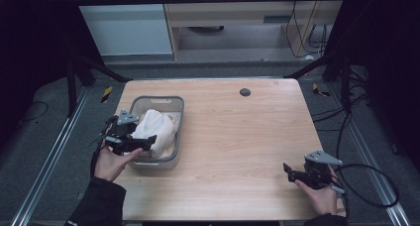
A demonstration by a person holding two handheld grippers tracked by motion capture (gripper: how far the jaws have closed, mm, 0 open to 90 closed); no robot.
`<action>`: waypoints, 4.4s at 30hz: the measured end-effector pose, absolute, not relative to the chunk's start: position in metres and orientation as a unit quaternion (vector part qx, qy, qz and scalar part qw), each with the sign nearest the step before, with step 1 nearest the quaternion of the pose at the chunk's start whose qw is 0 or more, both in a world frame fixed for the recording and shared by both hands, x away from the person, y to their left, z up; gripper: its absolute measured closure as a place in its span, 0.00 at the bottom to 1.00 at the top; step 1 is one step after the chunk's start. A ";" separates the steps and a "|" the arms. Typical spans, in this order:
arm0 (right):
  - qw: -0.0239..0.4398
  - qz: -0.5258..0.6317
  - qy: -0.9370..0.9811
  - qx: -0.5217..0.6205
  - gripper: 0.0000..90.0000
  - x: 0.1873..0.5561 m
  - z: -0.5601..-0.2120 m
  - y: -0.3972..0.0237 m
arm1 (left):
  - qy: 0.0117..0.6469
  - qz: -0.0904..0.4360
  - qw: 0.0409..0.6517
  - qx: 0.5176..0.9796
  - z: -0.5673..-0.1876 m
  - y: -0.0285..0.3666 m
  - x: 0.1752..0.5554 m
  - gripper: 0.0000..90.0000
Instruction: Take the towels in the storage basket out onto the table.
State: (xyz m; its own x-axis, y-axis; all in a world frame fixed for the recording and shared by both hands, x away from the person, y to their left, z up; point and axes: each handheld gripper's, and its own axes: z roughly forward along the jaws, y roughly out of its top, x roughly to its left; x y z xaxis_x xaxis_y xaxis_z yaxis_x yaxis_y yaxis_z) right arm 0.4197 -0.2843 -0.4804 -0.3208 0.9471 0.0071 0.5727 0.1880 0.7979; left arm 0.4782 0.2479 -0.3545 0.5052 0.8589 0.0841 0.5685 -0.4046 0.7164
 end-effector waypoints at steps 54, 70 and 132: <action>0.231 0.337 0.752 0.517 0.13 0.424 -0.488 -0.281 | 0.481 0.185 0.203 0.832 -0.394 0.225 0.508 0.58; 0.229 0.335 0.754 0.517 0.13 0.424 -0.488 -0.281 | 0.481 0.206 0.207 0.827 -0.376 0.229 0.508 0.72; 0.230 0.332 0.758 0.513 0.13 0.425 -0.488 -0.281 | 0.423 0.272 0.313 0.806 -0.221 0.233 0.468 0.75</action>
